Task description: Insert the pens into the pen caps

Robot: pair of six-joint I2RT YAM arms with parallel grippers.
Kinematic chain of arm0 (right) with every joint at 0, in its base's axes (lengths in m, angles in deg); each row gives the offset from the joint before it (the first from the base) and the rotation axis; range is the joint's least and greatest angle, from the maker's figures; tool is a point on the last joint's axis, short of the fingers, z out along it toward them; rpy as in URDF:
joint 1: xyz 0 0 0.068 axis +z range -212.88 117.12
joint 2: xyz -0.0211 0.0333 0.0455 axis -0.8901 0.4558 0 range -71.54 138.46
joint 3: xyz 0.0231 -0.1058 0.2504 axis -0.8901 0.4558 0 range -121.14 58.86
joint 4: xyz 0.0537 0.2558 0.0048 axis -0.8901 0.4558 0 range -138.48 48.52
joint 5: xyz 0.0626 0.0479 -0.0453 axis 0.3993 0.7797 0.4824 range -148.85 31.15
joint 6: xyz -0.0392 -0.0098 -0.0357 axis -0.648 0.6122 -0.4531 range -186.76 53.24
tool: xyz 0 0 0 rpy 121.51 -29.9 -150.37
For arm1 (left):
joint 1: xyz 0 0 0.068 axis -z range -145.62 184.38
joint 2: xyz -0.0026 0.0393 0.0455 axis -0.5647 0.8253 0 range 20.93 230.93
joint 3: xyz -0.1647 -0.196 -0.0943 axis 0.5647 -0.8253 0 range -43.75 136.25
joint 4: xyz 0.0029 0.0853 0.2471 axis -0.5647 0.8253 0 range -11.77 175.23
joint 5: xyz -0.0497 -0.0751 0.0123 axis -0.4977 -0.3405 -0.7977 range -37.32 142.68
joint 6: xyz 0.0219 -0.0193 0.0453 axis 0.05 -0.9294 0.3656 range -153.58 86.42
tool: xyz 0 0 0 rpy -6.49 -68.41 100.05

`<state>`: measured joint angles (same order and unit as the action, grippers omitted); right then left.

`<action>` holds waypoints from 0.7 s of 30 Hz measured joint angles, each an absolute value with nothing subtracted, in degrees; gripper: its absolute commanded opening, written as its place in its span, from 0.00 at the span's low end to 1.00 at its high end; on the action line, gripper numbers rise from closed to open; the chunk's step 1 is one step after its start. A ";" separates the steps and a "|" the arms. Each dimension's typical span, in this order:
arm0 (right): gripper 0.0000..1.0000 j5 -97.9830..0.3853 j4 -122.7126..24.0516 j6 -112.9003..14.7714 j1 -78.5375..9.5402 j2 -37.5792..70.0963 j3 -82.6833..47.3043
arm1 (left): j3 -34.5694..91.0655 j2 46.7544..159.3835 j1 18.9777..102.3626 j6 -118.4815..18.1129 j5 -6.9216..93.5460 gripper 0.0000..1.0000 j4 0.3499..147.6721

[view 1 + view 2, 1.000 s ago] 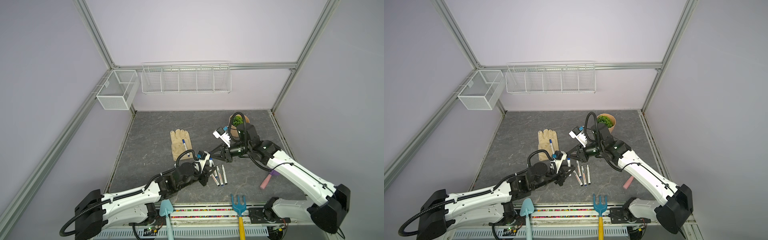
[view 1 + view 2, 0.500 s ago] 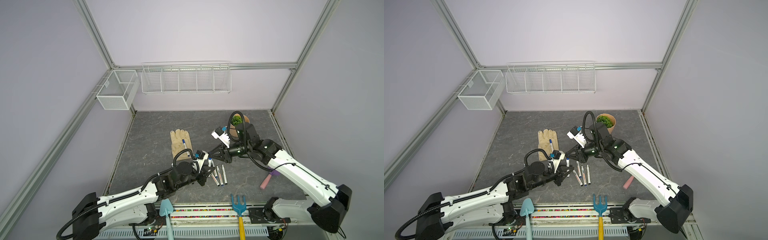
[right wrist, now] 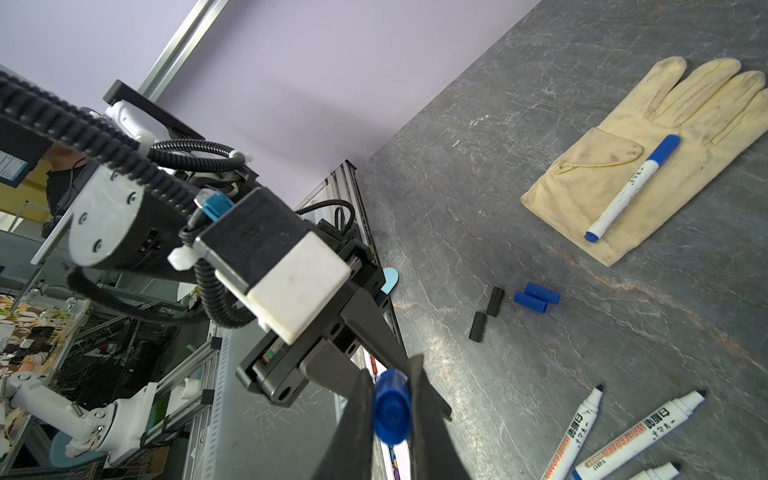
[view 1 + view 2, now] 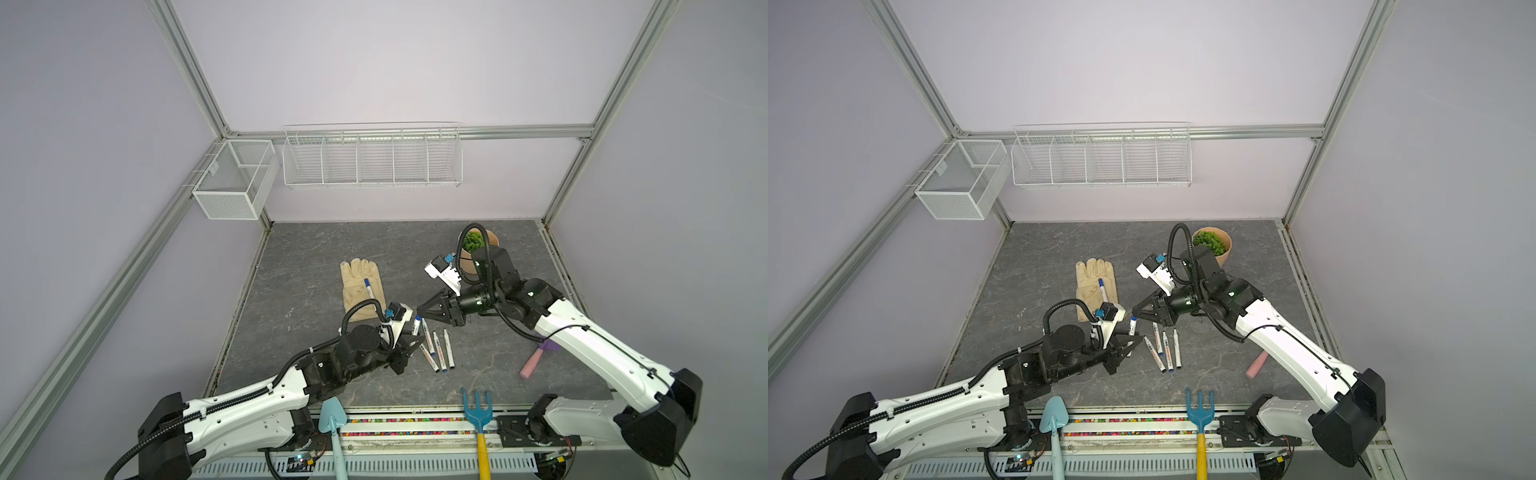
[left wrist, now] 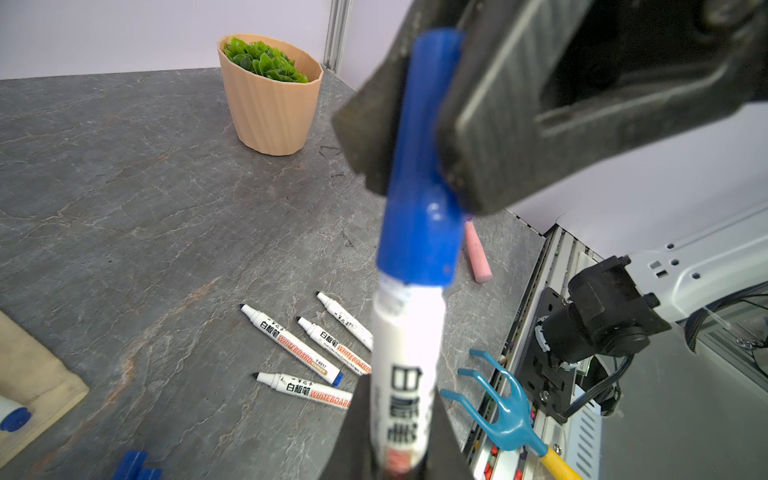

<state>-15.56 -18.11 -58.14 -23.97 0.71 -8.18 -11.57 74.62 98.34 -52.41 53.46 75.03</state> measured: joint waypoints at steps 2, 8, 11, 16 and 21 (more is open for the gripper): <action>0.07 -15.59 -17.85 -58.19 -24.03 0.71 -8.07 | -11.55 74.97 98.30 -52.39 53.20 0.00 75.18; 0.07 -16.50 -14.90 -58.71 -24.23 0.92 -8.42 | -11.44 76.54 98.08 -51.80 51.58 0.00 75.31; 0.07 -16.61 -12.82 -58.86 -24.23 1.12 -8.77 | -11.44 76.61 98.00 -50.66 50.36 0.00 76.36; 0.06 -16.33 -10.20 -58.93 -24.23 1.84 -8.97 | -11.37 76.61 97.47 -47.80 48.69 0.00 78.83; 0.07 -15.72 -8.97 -58.93 -24.23 2.65 -8.97 | -10.54 76.61 97.21 -45.54 48.17 0.00 81.87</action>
<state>-15.72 -8.97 -58.93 -24.23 2.65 -8.97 -10.54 76.61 97.21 -45.54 48.17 81.87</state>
